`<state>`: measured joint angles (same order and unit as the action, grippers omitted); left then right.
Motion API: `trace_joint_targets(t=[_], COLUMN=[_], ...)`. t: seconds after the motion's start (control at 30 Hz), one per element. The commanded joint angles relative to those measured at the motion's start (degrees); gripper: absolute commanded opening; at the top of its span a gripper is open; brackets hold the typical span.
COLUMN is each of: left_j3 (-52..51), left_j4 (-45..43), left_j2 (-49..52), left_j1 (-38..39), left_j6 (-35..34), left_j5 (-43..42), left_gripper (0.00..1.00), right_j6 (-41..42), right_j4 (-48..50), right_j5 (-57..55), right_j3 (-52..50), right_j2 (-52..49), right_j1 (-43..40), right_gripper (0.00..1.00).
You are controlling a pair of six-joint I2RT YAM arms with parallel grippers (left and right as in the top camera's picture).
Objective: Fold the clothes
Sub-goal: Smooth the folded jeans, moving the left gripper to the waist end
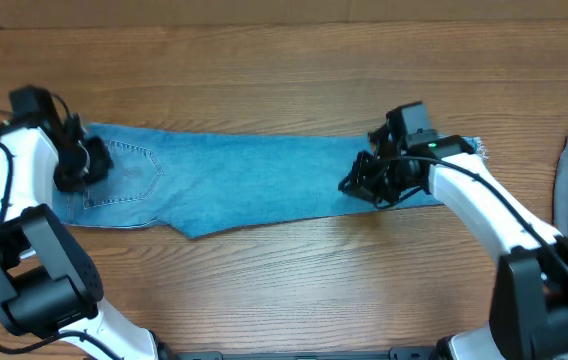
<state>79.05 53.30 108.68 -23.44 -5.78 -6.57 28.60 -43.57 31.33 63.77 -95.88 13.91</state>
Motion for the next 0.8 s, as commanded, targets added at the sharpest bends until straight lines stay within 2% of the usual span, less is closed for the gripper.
trace_joint_targets(t=[0.0, 0.13, 0.2, 0.27, 0.33, 0.43, 0.53, 0.67, 0.77], left_j3=[-6.4, -10.7, -10.6, -9.2, -7.0, -2.8, 2.3, 7.4, 10.9], left_j4=[-0.3, -1.0, -1.3, -1.3, 0.0, 3.3, 5.2, 4.6, 3.5], left_j2=[1.9, 3.9, 4.0, 3.5, 2.6, 0.6, -1.5, -3.7, -4.1], left_j1=[-3.4, -9.3, -11.2, -12.2, -12.3, -12.0, -11.9, -11.9, -12.0], left_j6=[-9.2, -11.1, -9.8, -6.5, -4.0, -2.7, -2.6, -2.5, -2.5], left_j5=[8.2, 6.8, 2.3, -5.2, -8.6, -8.5, -8.6, -8.7, -8.2], left_gripper=[0.04, 0.04, 0.05, 0.04, 0.05, 0.07, 0.09, 0.17, 0.28], right_j6=[-1.2, -1.2, -1.2, -1.8, -3.0, -5.0, -5.5, -5.5, 0.2], right_j4=[-0.6, -1.9, -1.9, -1.5, -0.5, 1.8, 4.0, 7.4, 11.5], right_j5=[-0.7, -0.9, -0.9, -0.9, -0.8, 1.1, 2.2, 2.2, 3.8], right_j3=[1.3, 1.2, 1.2, 1.2, 1.2, 1.2, 1.1, 1.1, 1.1], right_j2=[1.4, 1.4, 1.4, 1.4, 1.4, 1.4, 1.2, 0.0, -3.0], right_j1=[-0.2, -0.2, -0.2, -0.2, -0.1, 0.9, 3.7, 9.3, 13.1], right_gripper=[0.15, 0.15, 0.16, 0.22, 0.25, 0.25, 0.31, 0.32, 0.30])
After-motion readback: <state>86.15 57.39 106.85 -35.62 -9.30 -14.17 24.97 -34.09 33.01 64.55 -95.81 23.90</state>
